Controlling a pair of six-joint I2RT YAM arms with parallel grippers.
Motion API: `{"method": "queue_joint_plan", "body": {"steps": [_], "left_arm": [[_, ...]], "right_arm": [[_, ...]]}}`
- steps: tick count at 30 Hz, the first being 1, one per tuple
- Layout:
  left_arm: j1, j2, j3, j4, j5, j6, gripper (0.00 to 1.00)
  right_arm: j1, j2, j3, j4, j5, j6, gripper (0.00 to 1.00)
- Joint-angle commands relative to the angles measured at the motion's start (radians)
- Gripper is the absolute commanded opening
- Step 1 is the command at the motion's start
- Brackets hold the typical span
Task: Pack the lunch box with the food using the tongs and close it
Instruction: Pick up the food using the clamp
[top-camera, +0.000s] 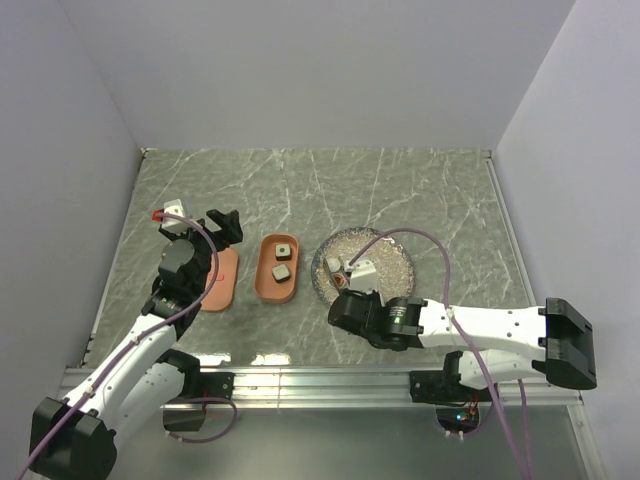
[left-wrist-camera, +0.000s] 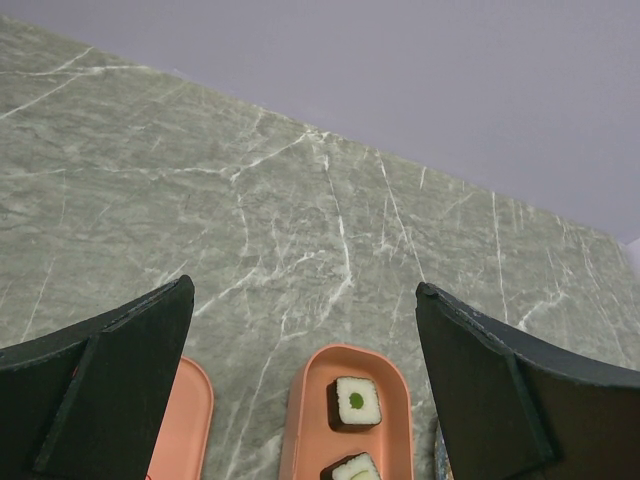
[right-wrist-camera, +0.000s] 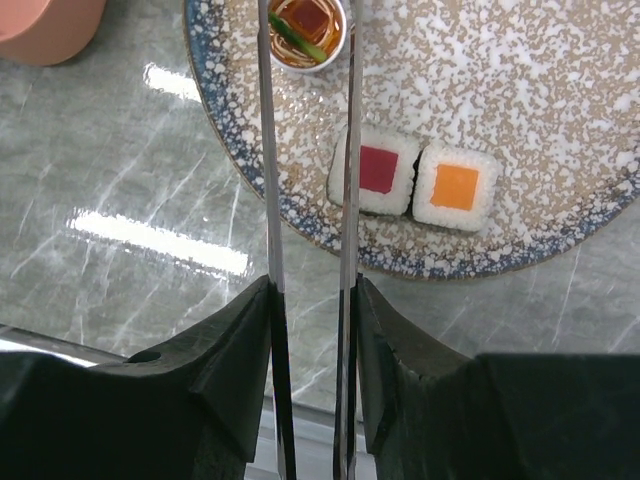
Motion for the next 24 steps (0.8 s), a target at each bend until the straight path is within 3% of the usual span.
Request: {"method": "queue_joint_plan", "body": {"steps": [1, 17, 24], "left_arm": [[0.004, -0.012, 0.021, 0.038, 0.020, -0.006, 0.99], [0.006, 0.005, 0.027, 0.040, 0.010, -0.003, 0.99], [0.007, -0.001, 0.023, 0.041, 0.013, -0.003, 0.99]], "right_arm": [[-0.020, 0.010, 0.032, 0.027, 0.044, -0.018, 0.40], [-0.043, 0.017, 0.148, 0.005, 0.101, -0.139, 0.34], [-0.043, 0.053, 0.156, -0.015, 0.101, -0.128, 0.37]]}}
